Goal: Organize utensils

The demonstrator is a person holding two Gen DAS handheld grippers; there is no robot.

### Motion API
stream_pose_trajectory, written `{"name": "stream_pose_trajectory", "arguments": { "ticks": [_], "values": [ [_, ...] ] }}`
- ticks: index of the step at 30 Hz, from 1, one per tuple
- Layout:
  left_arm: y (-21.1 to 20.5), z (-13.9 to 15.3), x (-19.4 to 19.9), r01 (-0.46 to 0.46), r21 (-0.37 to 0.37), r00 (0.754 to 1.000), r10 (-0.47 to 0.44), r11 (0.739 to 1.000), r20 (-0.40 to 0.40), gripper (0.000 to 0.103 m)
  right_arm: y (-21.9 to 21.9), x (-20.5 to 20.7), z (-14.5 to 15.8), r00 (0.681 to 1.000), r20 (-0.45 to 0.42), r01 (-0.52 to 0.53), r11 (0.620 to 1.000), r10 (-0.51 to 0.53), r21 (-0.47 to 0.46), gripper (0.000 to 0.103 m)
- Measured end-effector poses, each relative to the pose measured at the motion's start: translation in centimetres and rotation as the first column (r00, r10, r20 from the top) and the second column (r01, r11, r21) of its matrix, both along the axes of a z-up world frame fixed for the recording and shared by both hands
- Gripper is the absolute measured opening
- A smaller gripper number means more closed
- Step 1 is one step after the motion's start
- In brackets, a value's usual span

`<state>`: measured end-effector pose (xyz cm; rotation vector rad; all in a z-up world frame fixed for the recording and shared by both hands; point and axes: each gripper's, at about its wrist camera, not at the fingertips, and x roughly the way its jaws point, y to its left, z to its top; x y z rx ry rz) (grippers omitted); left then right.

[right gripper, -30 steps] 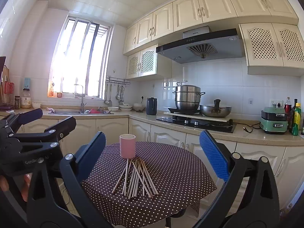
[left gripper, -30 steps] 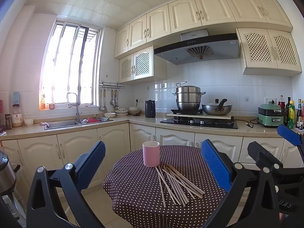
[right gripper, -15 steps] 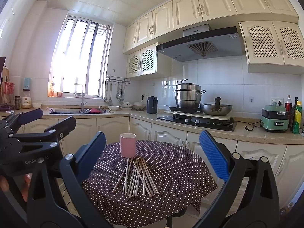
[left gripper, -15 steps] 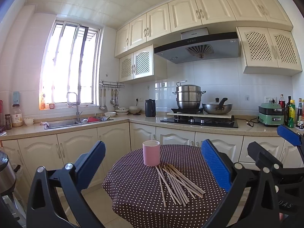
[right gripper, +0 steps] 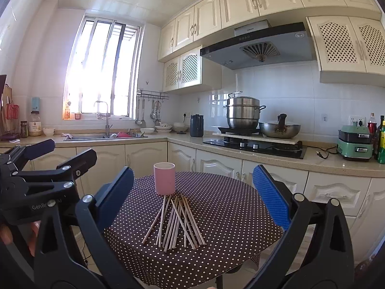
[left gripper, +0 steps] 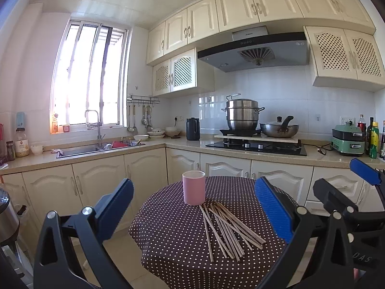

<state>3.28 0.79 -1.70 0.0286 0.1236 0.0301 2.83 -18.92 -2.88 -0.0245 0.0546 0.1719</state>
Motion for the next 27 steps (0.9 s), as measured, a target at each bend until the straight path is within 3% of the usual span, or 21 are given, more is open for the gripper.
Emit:
{"name": "stream_pose_trajectory", "arguments": {
  "ticks": [10,16,20,27],
  "values": [
    [0.7,-1.3,3.7,-0.008,-0.005,0.998,0.008,1.0,-0.068,0.099,0.6,3.9,-0.9,0.995,-0.087,-0.042,0.999,0.042,0.004,0.097],
    [1.7,-2.7,7.2,0.0,-0.015,0.989,-0.003,1.0,-0.151,0.099,1.2,7.4,-2.1,0.983,-0.173,-0.065,0.998,0.065,0.001,0.097],
    [2.5,-3.9,10.1,0.023,-0.044,0.974,-0.032,0.999,-0.226,0.099,1.3,10.0,-2.8,0.973,-0.221,-0.068,0.998,0.064,-0.01,0.097],
    [3.8,-6.8,15.5,0.036,-0.096,0.924,-0.07,0.995,-0.376,0.099,1.3,14.1,-4.2,0.956,-0.29,-0.063,0.997,0.045,-0.053,0.097]
  ]
}}
